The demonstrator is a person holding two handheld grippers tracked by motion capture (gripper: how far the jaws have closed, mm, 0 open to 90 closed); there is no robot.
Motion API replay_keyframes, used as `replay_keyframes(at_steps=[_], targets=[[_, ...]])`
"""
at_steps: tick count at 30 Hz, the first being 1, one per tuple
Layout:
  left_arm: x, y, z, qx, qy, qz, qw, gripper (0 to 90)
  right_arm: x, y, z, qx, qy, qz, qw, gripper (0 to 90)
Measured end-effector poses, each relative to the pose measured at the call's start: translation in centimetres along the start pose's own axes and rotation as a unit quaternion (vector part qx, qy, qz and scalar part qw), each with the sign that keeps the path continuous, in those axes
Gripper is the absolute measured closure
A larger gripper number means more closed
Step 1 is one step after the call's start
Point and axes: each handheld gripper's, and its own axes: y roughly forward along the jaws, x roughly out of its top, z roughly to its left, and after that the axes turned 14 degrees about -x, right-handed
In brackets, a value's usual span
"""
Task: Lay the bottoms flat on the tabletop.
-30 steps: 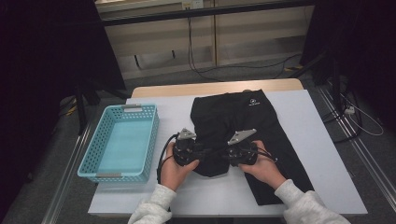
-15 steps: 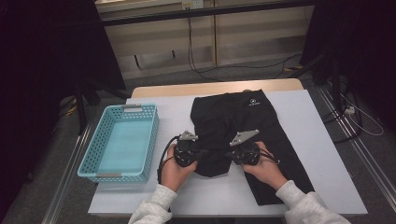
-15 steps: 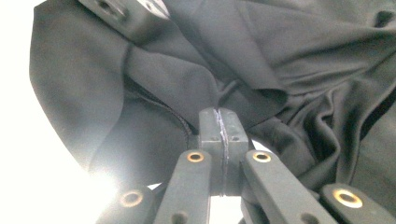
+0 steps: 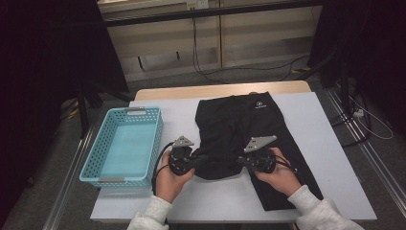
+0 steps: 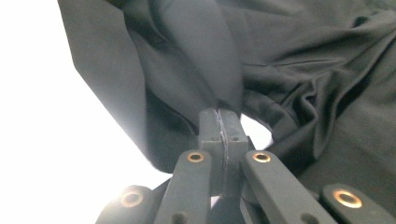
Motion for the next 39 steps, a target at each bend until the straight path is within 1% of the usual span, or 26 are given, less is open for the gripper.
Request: replay_keyframes(at_steps=[2,3,6,7,8,10,11,13,14,15,16,18,21,24,26,28,29,31,32,33,34,35,36,37,38,39], targets=[[-0.4,-0.5,-0.1,-0.001,-0.004,-0.001,1.0,89.3,-0.1,-0.6,0.0,0.002,-0.005,-0.002,1.0,90.0],[-0.6,-0.8,0.0,0.002,-0.003,0.001,1.0,89.3,-0.2,-0.9,0.1,0.001,-0.007,-0.006,1.0,90.0],[-1.1,-1.4,0.2,0.005,-0.011,0.002,0.9999,89.3,-0.5,-1.6,0.4,0.006,-0.012,-0.005,0.9999,90.0],[-1.2,-1.6,0.3,0.006,-0.013,0.003,0.9999,89.3,-0.5,-1.7,0.4,0.009,-0.014,-0.003,0.9999,90.0],[-1.3,-1.8,0.3,0.004,-0.014,0.002,0.9999,89.2,-0.6,-1.7,0.6,0.018,-0.019,0.004,0.9996,90.0],[-1.5,-1.8,0.3,0.001,-0.014,0.008,0.9999,89.2,-0.7,-1.7,0.9,0.019,-0.027,0.001,0.9995,88.7],[-1.6,-1.8,0.3,0.002,-0.012,0.011,0.9999,89.2,-0.5,-1.6,1.0,0.019,-0.028,-0.001,0.9994,85.9],[-1.7,-1.8,0.4,-0.001,-0.016,0.015,0.9998,89.2,-0.2,-1.5,1.0,0.008,-0.019,-0.012,0.9997,78.0],[-1.7,-1.8,0.4,0.001,-0.016,0.015,0.9998,89.3,0.0,-1.3,1.1,0.009,-0.019,-0.015,0.9997,75.2],[-1.8,-1.9,0.4,0.001,-0.014,0.019,0.9997,89.2,0.2,-1.2,1.1,0.009,-0.018,-0.018,0.9997,68.7],[-1.9,-1.9,0.3,0.0,-0.015,0.021,0.9997,89.2,0.3,-0.9,1.1,0.006,-0.015,-0.021,0.9996,64.3],[-2.0,-2.0,0.2,-0.001,-0.016,0.022,0.9996,89.2,0.5,-0.6,1.2,0.008,-0.016,-0.026,0.9995,61.9],[-2.2,-2.1,0.1,-0.002,-0.016,0.026,0.9995,89.2,0.8,-0.4,0.9,0.014,0.004,-0.032,0.9994,55.3],[-2.5,-1.9,0.0,-0.012,-0.021,0.032,0.9992,89.1,1.2,0.6,0.9,0.027,0.019,-0.031,0.999,55.2],[-2.5,-1.7,-0.2,-0.014,-0.019,0.032,0.9992,89.0,1.3,1.5,1.2,0.029,0.019,-0.02,0.9992,55.8],[-2.3,-1.7,-0.4,-0.011,-0.009,0.027,0.9995,87.8,1.4,2.5,1.6,0.028,0.011,-0.004,0.9995,65.5],[-2.1,-1.8,-0.3,-0.005,-0.007,0.018,0.9998,84.9,1.4,2.8,1.7,0.034,0.008,0.003,0.9994,67.7],[-1.8,-2.1,-0.1,0.014,-0.011,-0.008,0.9998,69.3,1.2,3.0,1.9,0.041,-0.009,0.015,0.999,83.6],[-1.6,-2.3,0.1,0.022,-0.008,-0.016,0.9996,63.3,1.2,2.9,2.1,0.043,-0.02,0.022,0.9986,86.6],[-1.3,-2.4,0.3,0.027,-0.003,-0.021,0.9994,59.4,1.1,2.7,2.1,0.045,-0.029,0.022,0.9983,89.8],[-1.1,-2.5,0.5,0.035,0.003,-0.02,0.9992,57.4,1.1,2.4,2.1,0.051,-0.036,0.021,0.9978,90.0],[-0.9,-2.5,0.7,0.045,0.002,-0.025,0.9987,54.7,1.0,2.0,2.2,0.054,-0.036,0.022,0.9977,90.0],[-0.7,-2.4,1.0,0.044,-0.004,-0.035,0.9984,51.9,1.0,1.7,2.1,0.051,-0.038,0.015,0.9978,90.0],[-0.6,-2.3,1.2,0.046,-0.009,-0.038,0.9981,52.5,0.8,1.3,2.1,0.052,-0.039,0.014,0.9978,90.0],[-0.4,-2.2,1.4,0.057,-0.007,-0.039,0.9976,52.3,0.6,0.9,2.0,0.056,-0.043,0.012,0.9974,90.0],[-0.2,-2.1,1.7,0.063,-0.005,-0.041,0.9972,51.5,0.4,0.5,1.9,0.054,-0.043,0.011,0.9976,90.0]])
